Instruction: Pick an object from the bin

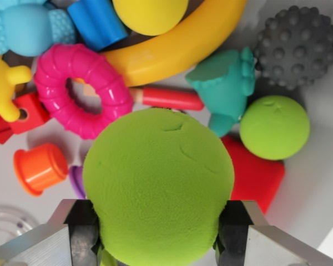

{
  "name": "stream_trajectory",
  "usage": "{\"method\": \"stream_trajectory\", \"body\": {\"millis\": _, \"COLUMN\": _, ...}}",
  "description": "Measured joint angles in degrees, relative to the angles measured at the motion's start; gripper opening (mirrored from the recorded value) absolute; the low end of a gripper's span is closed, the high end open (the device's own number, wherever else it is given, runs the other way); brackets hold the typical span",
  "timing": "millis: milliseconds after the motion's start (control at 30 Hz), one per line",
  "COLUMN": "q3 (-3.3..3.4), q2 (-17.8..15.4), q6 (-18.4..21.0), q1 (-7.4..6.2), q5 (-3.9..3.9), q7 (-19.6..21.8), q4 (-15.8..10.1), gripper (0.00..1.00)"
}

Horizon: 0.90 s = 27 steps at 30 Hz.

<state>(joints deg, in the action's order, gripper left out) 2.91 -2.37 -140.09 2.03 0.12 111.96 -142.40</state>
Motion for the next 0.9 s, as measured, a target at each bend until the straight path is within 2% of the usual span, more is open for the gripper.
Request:
{"method": "stream_trajectory", "body": {"millis": 300, "q3": 0.0, "q2": -4.34, "q6": 6.22, "q1": 0.02, "q5": -0.26, "q7": 0.19, "q4": 1.93, "gripper": 0.0}}
{"method": "stream_trajectory", "body": {"millis": 900, "q3": 0.0, "q2": -9.84, "q6": 16.64, "q1": 0.02, "q5": -0.45, "q7": 0.39, "q4": 6.87, "gripper": 0.0}}
